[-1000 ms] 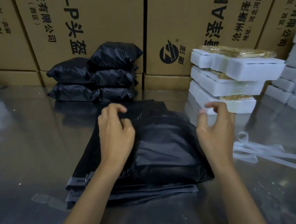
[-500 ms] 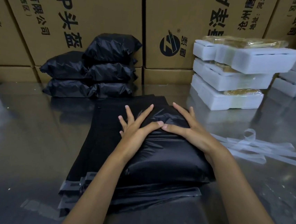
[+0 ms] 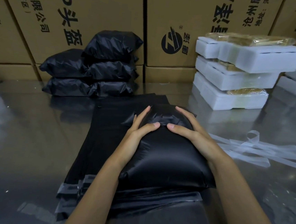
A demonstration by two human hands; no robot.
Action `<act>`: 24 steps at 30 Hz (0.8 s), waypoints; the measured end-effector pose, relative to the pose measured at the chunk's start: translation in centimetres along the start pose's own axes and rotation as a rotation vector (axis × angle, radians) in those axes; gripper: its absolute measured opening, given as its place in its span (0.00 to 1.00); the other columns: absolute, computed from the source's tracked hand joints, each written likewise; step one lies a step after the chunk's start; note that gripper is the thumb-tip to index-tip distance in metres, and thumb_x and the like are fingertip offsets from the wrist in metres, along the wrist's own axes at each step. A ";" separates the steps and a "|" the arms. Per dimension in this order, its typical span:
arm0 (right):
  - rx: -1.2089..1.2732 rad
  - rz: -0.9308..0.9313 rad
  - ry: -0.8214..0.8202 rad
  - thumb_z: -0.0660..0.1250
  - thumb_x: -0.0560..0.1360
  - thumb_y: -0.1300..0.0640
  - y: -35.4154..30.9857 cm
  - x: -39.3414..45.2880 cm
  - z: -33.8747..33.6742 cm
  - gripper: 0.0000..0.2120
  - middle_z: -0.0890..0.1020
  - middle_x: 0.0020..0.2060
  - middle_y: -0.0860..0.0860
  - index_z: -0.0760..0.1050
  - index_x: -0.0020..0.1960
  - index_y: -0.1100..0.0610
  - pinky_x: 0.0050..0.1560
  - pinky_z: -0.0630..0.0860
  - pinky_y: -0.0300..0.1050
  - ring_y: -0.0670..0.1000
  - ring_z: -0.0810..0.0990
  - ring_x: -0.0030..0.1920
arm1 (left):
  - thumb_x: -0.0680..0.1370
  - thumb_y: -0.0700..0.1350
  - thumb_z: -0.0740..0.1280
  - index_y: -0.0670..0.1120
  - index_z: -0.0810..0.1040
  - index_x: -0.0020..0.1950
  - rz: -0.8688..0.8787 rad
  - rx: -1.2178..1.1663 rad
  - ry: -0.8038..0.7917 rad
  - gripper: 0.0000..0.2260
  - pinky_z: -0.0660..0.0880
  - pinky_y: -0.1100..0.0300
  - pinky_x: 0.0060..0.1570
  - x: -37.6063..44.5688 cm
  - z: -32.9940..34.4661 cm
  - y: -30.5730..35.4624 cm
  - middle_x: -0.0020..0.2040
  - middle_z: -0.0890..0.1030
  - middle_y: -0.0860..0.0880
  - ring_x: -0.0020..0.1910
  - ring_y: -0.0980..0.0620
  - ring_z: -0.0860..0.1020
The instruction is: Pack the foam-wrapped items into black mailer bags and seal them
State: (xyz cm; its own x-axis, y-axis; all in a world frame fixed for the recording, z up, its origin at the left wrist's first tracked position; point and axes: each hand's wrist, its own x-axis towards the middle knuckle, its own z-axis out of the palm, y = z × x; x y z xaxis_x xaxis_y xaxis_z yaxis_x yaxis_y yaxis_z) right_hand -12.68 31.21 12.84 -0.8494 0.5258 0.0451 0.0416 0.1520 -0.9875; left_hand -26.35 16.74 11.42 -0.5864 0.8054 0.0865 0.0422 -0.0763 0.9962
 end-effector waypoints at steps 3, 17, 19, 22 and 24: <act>0.012 -0.008 0.004 0.78 0.63 0.37 0.0 0.1 -0.1 0.32 0.68 0.73 0.39 0.71 0.64 0.27 0.71 0.70 0.55 0.47 0.70 0.71 | 0.69 0.55 0.75 0.69 0.72 0.68 0.005 -0.035 0.009 0.28 0.76 0.73 0.45 0.3 -0.3 -0.3 0.61 0.78 0.67 0.56 0.68 0.78; -0.047 0.024 0.074 0.72 0.74 0.42 -0.1 0.4 0.4 0.19 0.70 0.72 0.42 0.74 0.63 0.29 0.73 0.67 0.53 0.49 0.70 0.72 | 0.80 0.52 0.63 0.66 0.68 0.70 -0.043 -0.061 0.057 0.19 0.71 0.64 0.62 -0.1 0.4 0.0 0.77 0.63 0.56 0.70 0.59 0.68; -0.111 0.019 0.126 0.71 0.74 0.41 -0.6 -0.1 0.4 0.17 0.72 0.70 0.40 0.76 0.62 0.31 0.71 0.68 0.48 0.48 0.70 0.72 | 0.79 0.61 0.62 0.69 0.68 0.71 -0.048 0.064 0.104 0.20 0.63 0.57 0.69 -1.0 -0.2 0.2 0.79 0.58 0.58 0.75 0.59 0.60; -0.565 -0.051 0.330 0.69 0.73 0.35 -1.8 -0.4 0.0 0.21 0.64 0.77 0.46 0.77 0.65 0.37 0.75 0.58 0.53 0.50 0.60 0.78 | 0.74 0.66 0.65 0.71 0.77 0.59 -0.098 0.176 0.183 0.14 0.69 0.60 0.62 -2.5 -2.3 1.1 0.70 0.73 0.60 0.64 0.64 0.72; -0.842 -0.228 0.452 0.67 0.73 0.33 -3.8 -0.6 0.4 0.23 0.66 0.76 0.46 0.77 0.65 0.40 0.75 0.55 0.57 0.51 0.59 0.77 | 0.74 0.65 0.68 0.65 0.81 0.54 -0.169 0.148 0.173 0.11 0.73 0.60 0.57 -3.3 -4.0 1.5 0.60 0.80 0.58 0.57 0.62 0.78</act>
State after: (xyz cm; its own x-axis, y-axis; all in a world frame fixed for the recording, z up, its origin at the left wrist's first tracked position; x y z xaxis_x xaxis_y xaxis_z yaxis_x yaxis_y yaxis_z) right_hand -12.55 29.97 16.46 -0.6097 0.6536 0.4484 0.4117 0.7445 -0.5255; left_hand -27.62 11.58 12.61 -0.7240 0.6861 -0.0715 0.0425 0.1478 0.9881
